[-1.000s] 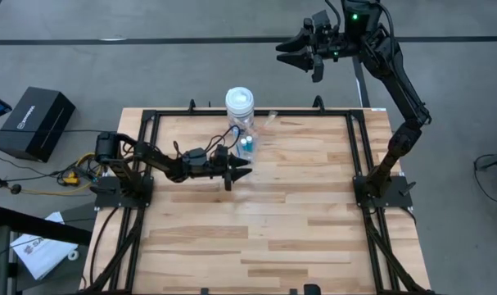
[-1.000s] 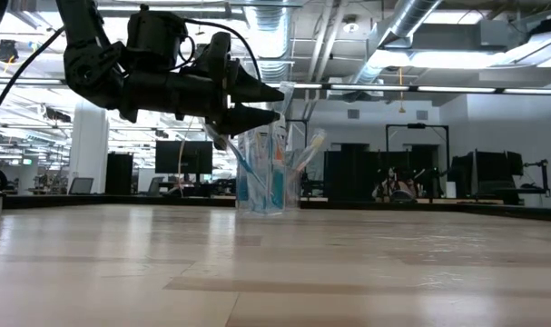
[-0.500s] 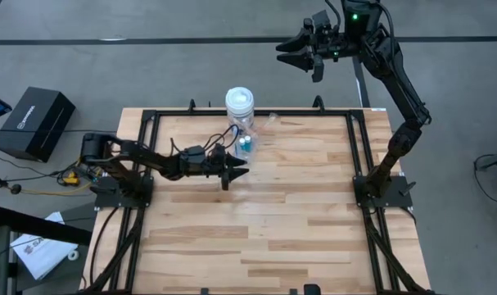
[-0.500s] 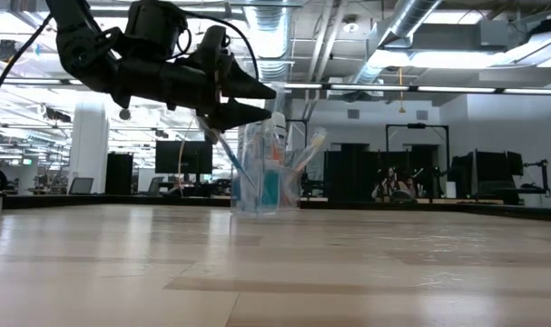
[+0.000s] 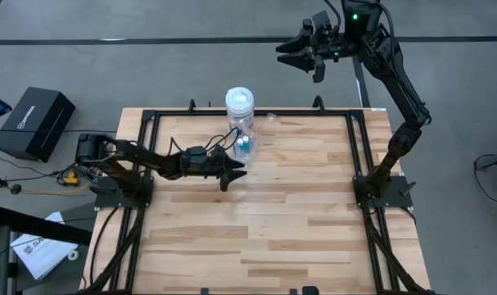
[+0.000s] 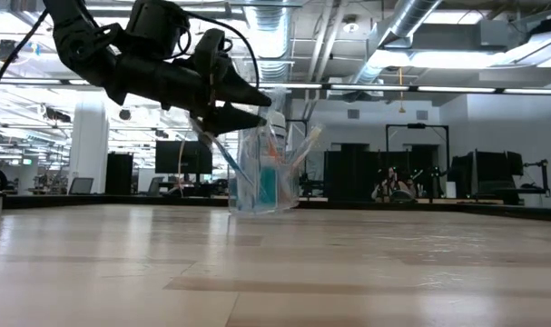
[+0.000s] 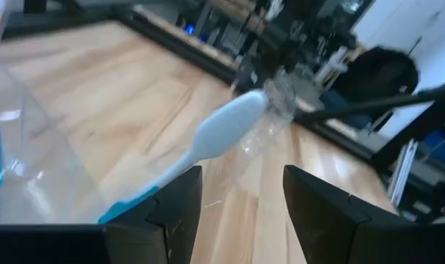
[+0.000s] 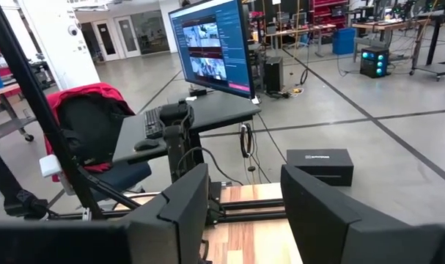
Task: Pick & Place toothbrushing station
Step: Put the blue toothbrush into the transparent organizer
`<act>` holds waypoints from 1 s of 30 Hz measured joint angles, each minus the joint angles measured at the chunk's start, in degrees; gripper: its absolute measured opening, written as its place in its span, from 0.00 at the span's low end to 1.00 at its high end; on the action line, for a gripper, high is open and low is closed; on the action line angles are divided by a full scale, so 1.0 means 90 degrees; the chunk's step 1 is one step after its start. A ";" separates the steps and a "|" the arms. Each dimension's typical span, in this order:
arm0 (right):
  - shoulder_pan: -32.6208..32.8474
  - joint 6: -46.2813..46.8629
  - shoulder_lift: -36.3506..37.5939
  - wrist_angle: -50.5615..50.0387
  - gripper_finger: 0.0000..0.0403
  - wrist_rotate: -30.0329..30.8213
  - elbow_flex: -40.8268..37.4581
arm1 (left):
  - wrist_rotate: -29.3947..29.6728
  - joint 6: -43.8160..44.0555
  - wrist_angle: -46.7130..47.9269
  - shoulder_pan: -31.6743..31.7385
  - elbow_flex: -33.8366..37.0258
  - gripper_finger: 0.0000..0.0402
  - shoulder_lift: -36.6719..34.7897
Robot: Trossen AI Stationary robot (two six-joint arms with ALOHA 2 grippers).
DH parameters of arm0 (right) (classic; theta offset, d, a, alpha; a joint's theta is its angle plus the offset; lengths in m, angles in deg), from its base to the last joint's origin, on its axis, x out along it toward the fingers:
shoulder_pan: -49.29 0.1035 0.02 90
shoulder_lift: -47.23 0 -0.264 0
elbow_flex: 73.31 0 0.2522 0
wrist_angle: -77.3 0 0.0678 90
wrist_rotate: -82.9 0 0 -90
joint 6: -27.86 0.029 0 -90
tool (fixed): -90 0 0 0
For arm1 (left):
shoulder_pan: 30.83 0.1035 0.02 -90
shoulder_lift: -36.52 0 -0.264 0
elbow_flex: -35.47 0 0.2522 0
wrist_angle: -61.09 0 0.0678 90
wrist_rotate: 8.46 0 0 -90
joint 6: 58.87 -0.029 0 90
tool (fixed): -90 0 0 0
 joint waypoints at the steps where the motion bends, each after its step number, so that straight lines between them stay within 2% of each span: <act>1: 0.0000 -0.0001 0.0000 0.0000 0.40 0.0000 0.0000 | -0.0017 -0.0003 0.0222 0.0013 -0.0001 0.47 -0.0087; 11: 0.0000 -0.0051 0.0000 0.0002 0.40 -0.0005 0.0000 | 0.0048 -0.0498 0.1120 0.0172 0.0019 0.47 -0.0962; 30: 0.0000 -0.0100 0.0000 0.0000 0.40 -0.0017 0.0000 | 0.0108 -0.0357 0.1575 0.0087 0.0004 0.47 -0.1016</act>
